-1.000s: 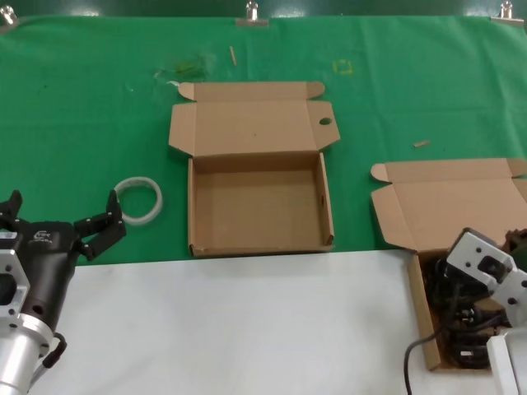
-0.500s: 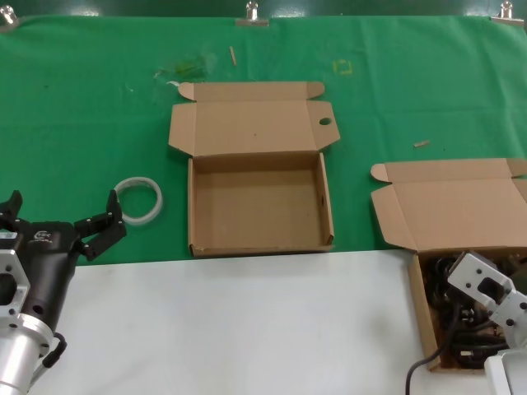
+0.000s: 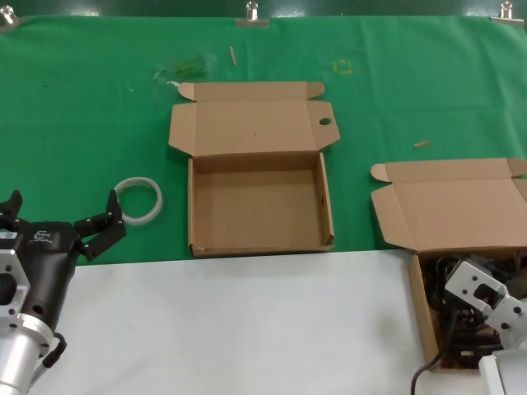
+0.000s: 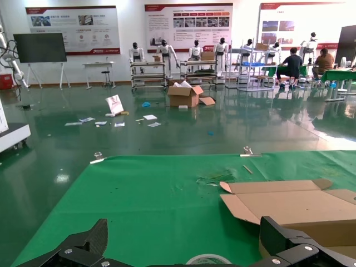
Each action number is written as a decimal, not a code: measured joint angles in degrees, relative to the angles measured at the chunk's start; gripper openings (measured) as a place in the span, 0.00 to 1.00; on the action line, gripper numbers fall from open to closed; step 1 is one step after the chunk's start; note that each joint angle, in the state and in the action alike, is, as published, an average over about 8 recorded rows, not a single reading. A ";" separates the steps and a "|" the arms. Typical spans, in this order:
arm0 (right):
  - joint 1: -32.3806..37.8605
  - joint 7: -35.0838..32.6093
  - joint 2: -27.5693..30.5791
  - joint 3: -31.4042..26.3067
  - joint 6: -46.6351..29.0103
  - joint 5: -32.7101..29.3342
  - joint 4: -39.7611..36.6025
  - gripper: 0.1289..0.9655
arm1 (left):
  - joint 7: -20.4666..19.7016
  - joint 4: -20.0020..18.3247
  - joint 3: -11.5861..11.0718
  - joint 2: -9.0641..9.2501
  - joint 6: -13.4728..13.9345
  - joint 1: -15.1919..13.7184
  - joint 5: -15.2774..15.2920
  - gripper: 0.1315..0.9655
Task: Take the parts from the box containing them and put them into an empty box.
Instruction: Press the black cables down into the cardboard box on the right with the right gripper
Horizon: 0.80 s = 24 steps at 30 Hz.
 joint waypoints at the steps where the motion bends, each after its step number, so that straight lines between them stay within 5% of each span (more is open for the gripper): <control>1: 0.18 -0.05 0.00 0.05 -0.35 0.00 -0.54 0.24 | 0.00 0.00 0.00 0.00 0.00 0.00 0.00 1.00; 7: 1.37 -0.08 0.00 0.21 -2.45 0.00 -3.81 0.28 | 0.00 0.00 0.00 0.00 0.00 0.00 0.00 1.00; 24: 4.65 0.97 0.00 -0.37 -7.08 0.00 -11.27 0.69 | 0.00 0.00 0.00 0.00 0.00 0.00 0.00 1.00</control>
